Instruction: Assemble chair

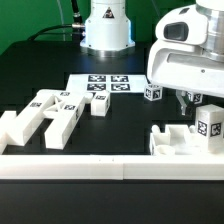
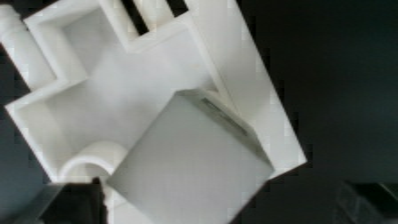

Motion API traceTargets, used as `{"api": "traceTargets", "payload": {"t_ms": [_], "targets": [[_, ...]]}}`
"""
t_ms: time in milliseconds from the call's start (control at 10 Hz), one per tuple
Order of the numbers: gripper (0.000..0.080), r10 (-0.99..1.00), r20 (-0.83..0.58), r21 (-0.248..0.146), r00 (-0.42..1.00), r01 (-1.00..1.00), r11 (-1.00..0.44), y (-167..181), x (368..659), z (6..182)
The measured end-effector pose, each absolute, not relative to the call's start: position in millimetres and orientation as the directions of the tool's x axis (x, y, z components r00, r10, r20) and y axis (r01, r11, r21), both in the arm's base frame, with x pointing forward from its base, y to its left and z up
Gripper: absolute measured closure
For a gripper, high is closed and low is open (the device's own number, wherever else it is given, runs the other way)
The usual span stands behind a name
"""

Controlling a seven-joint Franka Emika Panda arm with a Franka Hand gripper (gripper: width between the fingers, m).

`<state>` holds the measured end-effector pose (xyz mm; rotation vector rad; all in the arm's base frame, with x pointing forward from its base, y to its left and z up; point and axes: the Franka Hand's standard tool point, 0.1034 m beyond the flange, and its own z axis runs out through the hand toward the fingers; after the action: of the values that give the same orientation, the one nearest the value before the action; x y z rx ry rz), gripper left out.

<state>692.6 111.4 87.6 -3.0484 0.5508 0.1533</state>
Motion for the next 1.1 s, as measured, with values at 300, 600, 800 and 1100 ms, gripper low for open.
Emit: {"api": "traceTargets", "payload": {"t_ms": [300,600,800,1100], "targets": [[0.0150,-0.068,-0.087,-0.040,0.994,-0.072,-0.997,114.0,693.2,87.9],[0.0150,0.140,-0.065,-0.056,0.988,0.136,-0.989,113.6,693.3,86.3],[0.0150,0.146,-0.060,-0.057,0.987,0.143,-0.988,113.1,692.2,85.7],[0.0150,0.144,-0.048,-0.056,0.989,0.141,-0.988,110.0,690.4,83.3]]}}
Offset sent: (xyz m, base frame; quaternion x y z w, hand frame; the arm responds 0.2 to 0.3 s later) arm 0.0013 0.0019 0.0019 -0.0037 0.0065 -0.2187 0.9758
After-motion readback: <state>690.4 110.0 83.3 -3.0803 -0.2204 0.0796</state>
